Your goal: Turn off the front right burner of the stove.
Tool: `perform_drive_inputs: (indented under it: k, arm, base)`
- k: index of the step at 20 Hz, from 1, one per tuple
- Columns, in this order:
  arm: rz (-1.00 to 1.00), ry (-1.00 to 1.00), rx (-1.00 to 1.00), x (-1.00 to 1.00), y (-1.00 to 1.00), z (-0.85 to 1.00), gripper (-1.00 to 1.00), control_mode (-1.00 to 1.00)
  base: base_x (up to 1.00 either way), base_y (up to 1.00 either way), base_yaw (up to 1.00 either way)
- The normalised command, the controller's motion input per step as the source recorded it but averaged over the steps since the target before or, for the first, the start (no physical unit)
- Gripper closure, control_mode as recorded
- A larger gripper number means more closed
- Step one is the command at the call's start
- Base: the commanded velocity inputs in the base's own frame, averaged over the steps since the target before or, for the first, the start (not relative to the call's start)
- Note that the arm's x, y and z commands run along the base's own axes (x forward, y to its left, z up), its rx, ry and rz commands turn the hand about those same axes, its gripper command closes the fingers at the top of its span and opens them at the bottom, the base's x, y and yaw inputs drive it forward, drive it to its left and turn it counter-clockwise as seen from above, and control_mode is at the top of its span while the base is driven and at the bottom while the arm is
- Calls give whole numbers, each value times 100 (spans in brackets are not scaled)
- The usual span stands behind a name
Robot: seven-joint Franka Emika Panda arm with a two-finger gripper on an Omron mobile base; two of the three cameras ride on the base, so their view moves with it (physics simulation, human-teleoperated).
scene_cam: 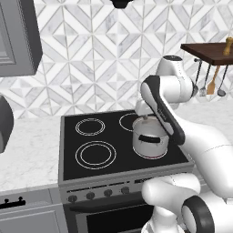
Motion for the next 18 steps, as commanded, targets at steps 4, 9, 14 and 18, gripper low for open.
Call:
perform_drive_inputs:
  k: [4, 9, 14, 18]
  arm:
    - [0, 0, 0, 0, 0, 0, -100, -100]
    - [0, -1, 0, -1, -2, 0, -100, -100]
    - [0, -2, 0, -11, -35, 0, -100, -100]
    - [0, 0, 0, -9, -44, 0, -100, -100]
  base:
    - [0, 0, 0]
    - [0, 0, 0]
    - [0, 0, 0]
    - [0, 0, 0]
